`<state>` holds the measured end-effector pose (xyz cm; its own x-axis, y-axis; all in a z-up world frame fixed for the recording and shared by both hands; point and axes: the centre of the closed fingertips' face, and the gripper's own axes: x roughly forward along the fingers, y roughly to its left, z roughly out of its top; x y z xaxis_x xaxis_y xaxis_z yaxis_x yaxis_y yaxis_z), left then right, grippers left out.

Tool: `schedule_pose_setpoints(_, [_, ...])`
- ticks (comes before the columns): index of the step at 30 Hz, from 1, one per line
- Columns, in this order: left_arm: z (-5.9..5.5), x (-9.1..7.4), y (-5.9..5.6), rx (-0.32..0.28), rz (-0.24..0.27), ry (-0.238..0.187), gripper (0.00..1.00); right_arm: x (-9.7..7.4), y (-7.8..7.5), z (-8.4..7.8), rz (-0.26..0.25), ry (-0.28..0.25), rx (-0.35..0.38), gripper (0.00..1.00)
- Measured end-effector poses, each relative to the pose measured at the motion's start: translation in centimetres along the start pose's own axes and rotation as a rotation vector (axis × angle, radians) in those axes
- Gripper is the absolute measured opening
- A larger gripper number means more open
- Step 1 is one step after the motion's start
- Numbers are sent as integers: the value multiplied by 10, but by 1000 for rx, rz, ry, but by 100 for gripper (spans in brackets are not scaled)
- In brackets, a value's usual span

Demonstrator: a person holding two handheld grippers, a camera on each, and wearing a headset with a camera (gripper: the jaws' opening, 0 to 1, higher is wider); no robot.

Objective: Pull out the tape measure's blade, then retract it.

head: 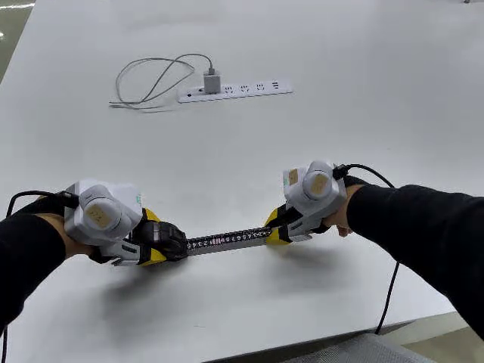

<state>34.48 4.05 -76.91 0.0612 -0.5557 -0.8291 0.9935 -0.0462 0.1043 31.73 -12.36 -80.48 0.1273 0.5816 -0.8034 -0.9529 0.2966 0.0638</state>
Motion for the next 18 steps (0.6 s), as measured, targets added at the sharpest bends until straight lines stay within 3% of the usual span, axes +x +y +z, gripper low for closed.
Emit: schedule_pose_setpoints(18, [0,1,0,2,-2,-1,31,-4,0,-6,-5,13,-1,10])
